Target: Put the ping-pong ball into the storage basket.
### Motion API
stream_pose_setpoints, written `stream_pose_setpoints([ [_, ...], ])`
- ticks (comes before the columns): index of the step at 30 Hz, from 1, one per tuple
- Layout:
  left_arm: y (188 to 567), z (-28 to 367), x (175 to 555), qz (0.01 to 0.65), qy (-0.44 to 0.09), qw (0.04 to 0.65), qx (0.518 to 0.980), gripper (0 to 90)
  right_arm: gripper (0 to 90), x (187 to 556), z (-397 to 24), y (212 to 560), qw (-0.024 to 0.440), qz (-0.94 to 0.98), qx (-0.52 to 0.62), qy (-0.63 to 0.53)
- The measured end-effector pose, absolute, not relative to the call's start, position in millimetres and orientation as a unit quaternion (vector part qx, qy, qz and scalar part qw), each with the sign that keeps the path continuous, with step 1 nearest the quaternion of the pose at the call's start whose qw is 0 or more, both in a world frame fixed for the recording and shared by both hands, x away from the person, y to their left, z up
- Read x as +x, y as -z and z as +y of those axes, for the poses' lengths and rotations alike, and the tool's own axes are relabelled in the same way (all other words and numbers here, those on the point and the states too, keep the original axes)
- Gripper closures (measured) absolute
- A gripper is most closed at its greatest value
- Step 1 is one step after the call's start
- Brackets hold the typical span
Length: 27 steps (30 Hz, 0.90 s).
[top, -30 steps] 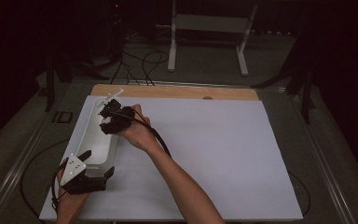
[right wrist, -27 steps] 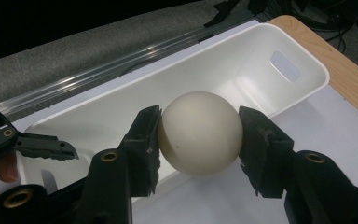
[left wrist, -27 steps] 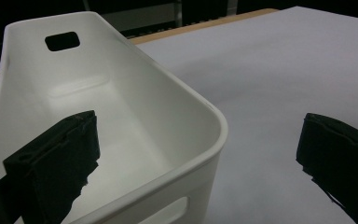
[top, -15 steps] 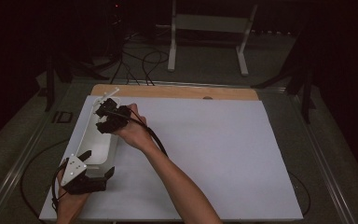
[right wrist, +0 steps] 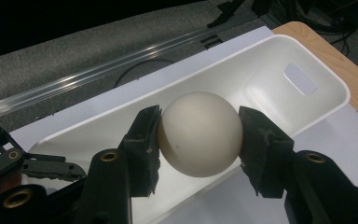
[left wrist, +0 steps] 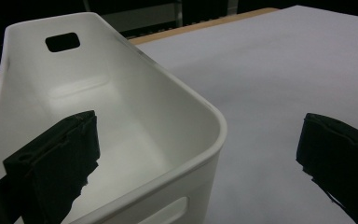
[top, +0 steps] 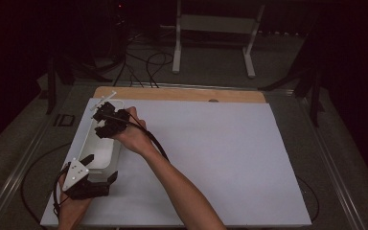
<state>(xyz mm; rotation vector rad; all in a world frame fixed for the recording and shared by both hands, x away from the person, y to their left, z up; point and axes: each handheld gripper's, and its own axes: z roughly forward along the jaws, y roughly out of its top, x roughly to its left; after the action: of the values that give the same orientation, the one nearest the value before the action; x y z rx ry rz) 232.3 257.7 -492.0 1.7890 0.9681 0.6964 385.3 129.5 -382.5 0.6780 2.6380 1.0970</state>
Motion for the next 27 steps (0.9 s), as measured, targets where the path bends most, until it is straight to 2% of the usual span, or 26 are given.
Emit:
stream_pose_setpoints([
  [27,491.8,258.2,231.8,0.396,-0.285,0.476,0.732,0.0,49.5,387.0,137.5,387.7,0.094,0.896,0.239,-0.363],
])
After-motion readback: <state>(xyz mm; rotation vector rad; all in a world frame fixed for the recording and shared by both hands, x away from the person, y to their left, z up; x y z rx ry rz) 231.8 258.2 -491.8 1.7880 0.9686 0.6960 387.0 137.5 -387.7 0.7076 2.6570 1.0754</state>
